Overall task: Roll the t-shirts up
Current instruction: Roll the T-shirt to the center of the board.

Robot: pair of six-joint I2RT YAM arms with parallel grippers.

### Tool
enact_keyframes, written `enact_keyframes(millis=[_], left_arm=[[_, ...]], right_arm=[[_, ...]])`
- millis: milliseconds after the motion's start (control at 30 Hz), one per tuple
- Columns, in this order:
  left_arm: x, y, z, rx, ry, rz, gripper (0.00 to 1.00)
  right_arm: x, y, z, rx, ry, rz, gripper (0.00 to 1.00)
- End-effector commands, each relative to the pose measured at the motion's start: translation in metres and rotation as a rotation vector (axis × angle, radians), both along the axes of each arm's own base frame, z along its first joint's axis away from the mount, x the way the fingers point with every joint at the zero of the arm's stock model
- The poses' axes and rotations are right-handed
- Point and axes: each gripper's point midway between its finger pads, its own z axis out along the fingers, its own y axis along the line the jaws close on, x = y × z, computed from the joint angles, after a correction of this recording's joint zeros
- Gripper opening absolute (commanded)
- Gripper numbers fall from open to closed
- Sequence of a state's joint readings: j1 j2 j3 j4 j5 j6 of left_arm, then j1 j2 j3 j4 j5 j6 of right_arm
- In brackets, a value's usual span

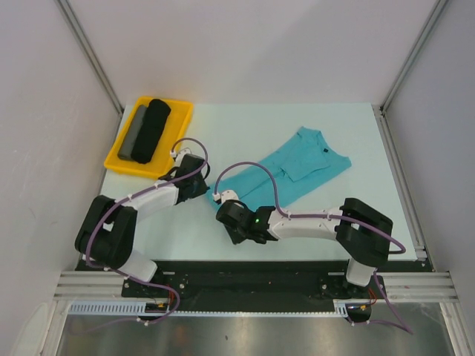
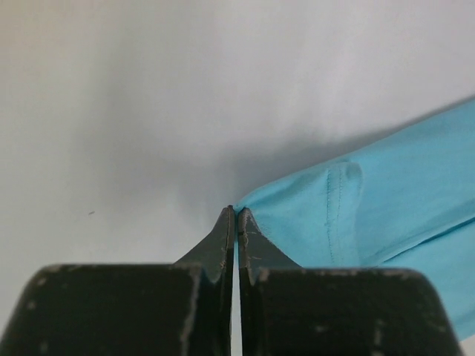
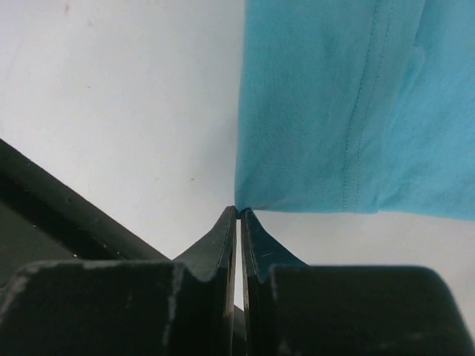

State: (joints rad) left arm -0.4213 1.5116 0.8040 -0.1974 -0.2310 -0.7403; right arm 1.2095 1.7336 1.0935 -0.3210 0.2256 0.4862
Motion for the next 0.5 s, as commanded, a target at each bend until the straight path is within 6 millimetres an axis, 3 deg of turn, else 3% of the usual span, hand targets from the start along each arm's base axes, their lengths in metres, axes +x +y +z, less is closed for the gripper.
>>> enact_keyframes(millis=[0,467], left_arm=[[-0.003,0.012,0.001,0.08,0.032,-0.002,0.0],[0.021,-0.016,0.015,0.112,0.067,-0.007,0.0]], right_arm=[[-0.003,0.016,0.023,0.096,0.034,-0.003,0.07],[0.009,0.001,0.017,0.178,0.152,-0.06,0.07]])
